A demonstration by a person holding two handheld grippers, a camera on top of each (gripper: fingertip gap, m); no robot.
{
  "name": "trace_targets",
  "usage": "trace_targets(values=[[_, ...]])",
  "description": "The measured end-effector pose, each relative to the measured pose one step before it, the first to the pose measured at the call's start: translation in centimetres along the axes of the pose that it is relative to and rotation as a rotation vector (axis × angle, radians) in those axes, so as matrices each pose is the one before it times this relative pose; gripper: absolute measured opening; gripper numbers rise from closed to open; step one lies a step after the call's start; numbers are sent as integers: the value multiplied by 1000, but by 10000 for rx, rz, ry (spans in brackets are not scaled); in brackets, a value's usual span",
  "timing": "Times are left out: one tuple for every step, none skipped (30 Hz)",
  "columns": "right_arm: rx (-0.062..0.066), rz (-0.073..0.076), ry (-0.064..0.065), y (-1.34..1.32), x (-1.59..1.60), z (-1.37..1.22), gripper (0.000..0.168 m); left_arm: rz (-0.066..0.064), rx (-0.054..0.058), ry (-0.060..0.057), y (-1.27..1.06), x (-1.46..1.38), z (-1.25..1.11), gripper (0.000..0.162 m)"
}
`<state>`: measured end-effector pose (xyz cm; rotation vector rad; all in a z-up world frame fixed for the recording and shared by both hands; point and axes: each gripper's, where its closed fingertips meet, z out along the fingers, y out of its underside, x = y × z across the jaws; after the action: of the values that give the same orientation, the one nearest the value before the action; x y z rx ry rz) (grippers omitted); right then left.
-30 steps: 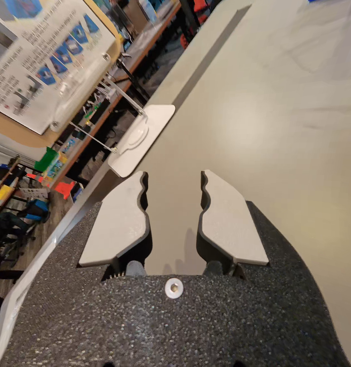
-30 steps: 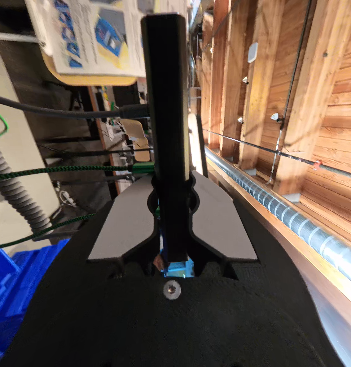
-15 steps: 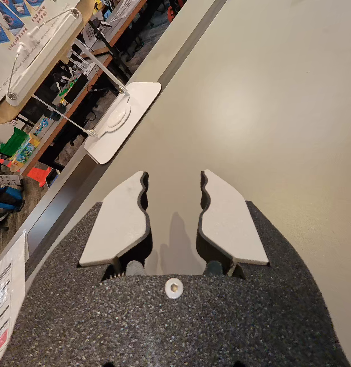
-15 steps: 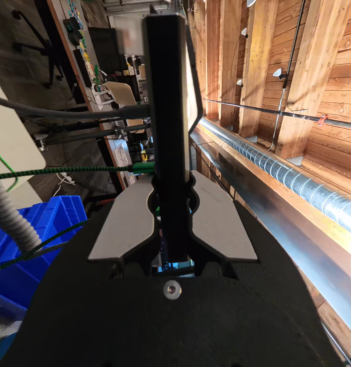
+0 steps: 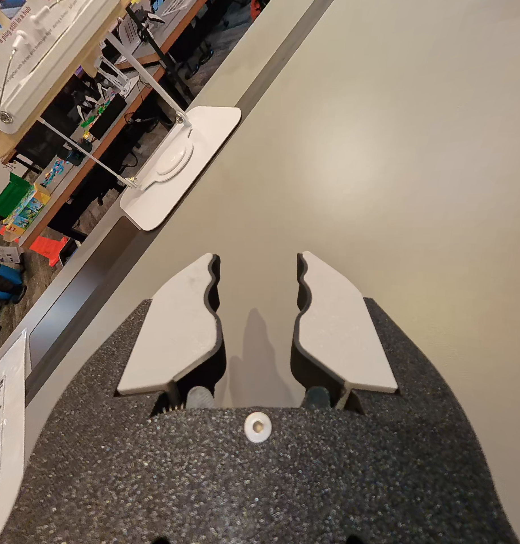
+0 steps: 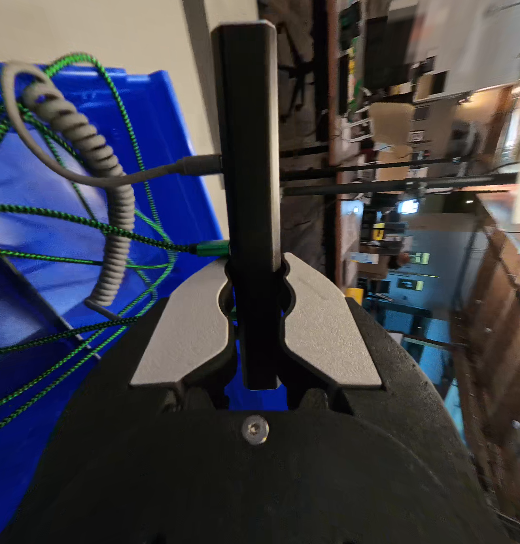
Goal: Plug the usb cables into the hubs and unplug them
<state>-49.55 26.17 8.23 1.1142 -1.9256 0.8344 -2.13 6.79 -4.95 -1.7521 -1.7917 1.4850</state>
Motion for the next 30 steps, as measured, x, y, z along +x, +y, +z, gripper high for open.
trace_targets(values=[[-48,196,-544,372,-895,740,27,-1,-55,8,191,-4,105,50],[-29,154,-518,326,-706,643,31,-1,-66,9,208,-4,115,50],[-41,123,-500,318,-626,597,27,-7,-51,12,169,-4,100,50],[-57,129,-532,315,-651,631,28,-14,-27,16,113,0,99,50],[-115,81,-440,365,-526,686,28,-21,-13,13,76,-7,82,50],[-185,-20,-300,434,-367,757,27,-20,-9,5,53,-19,71,50],[-205,-49,-312,408,-385,764,28,-10,-15,5,48,-28,69,50],[-184,-55,-303,323,-364,758,27,-7,-19,-7,65,-36,59,50],[-151,-48,-289,227,-350,747,28,-7,-17,-5,63,-19,43,50],[-140,-64,-307,162,-372,709,28,-10,-23,-2,93,-21,34,50],[-136,-100,-268,116,-350,676,27,-14,-28,-5,115,-30,34,50],[-125,-87,-240,45,-294,612,28,-16,-24,-10,107,-40,7,50],[-108,-106,-216,-53,-252,464,28,-18,-16,-9,82,-55,9,50],[-250,-188,-137,28,-141,319,28,-23,-12,-8,69,-61,-6,50],[-274,-155,-22,42,73,189,28,-28,-4,-2,44,-52,3,50],[-196,-64,-24,-11,104,71,30,-42,-3,8,14,-41,-4,50],[-109,-46,-21,-49,117,-52,31,-56,-15,34,3,-9,-3,50],[-59,-33,64,-93,259,-190,35,-53,-19,41,11,20,-11,50],[-64,39,129,-99,395,-345,36,-32,-9,29,-3,20,-31,50],[-28,135,4,-139,298,-424,42,-5,6,14,-29,16,-39,50],[-132,182,-33,38,293,-416,46,17,8,8,-34,17,-35,50],[-252,40,96,263,408,-385,49,27,0,-3,-18,9,-41,50],[-311,-140,229,401,462,-393,52,26,-2,0,-16,12,-42,50],[-238,-139,288,352,509,-449,51,18,8,5,-45,18,-63,50],[-127,22,293,221,523,-540,50,6,27,-9,-75,3,-78,50],[-6,208,246,26,475,-629,50,8,43,-12,-92,-18,-98,50],[73,331,285,-158,527,-749,48,9,49,-23,-108,-38,-99,50],[153,430,351,-396,593,-891,47,5,61,-41,-115,-64,-80,50],[222,539,412,-658,641,-1032,44,-16,74,-35,-123,-68,-81,51],[325,672,325,-989,457,-1157,42,-67,78,-31,-128,-91,-65,51]])
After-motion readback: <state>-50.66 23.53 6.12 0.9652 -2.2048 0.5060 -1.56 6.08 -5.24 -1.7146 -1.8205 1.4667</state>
